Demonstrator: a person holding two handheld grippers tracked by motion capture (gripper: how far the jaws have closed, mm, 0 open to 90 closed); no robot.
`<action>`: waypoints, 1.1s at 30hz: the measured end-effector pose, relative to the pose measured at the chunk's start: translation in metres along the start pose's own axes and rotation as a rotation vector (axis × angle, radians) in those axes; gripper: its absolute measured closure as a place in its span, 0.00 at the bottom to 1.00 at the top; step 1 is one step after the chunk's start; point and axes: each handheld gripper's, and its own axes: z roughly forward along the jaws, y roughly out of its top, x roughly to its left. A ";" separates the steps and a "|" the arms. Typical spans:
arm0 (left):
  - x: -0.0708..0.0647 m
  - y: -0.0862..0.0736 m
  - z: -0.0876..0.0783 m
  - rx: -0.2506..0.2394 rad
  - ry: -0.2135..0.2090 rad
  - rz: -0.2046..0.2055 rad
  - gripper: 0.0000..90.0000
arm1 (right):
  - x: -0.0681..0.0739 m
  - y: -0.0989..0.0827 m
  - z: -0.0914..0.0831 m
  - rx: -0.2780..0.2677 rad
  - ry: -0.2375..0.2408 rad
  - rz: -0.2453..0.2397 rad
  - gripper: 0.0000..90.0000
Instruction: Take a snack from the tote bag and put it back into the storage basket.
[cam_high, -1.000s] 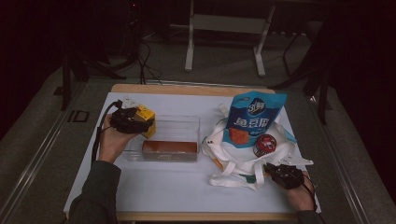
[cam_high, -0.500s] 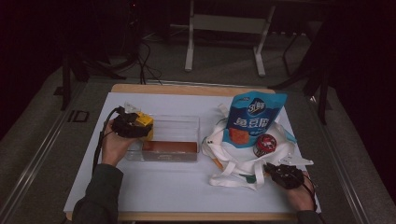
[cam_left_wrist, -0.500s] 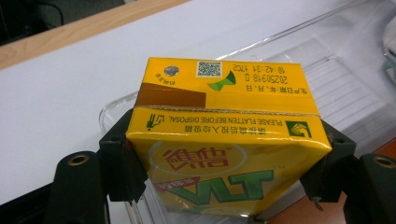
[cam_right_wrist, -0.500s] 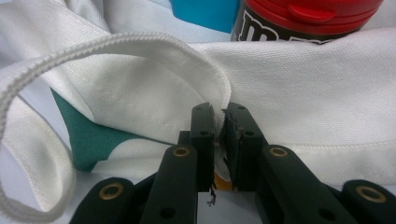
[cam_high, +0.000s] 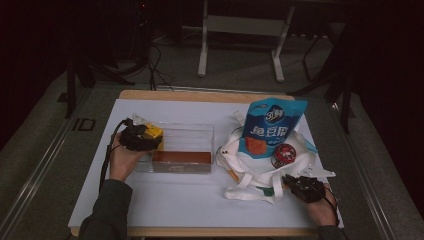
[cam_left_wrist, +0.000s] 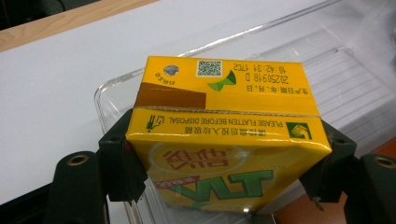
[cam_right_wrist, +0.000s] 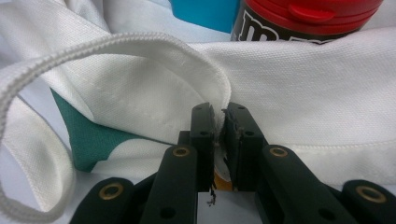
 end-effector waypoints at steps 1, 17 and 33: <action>0.000 -0.001 -0.001 0.004 0.002 -0.001 0.32 | 0.000 0.000 0.000 0.000 0.000 0.000 0.91; -0.003 -0.008 -0.014 0.065 0.018 -0.031 0.29 | 0.000 0.000 0.000 0.000 -0.002 0.001 0.91; -0.001 -0.018 -0.033 0.056 0.021 -0.016 0.26 | 0.001 0.000 0.000 -0.001 -0.004 0.001 0.91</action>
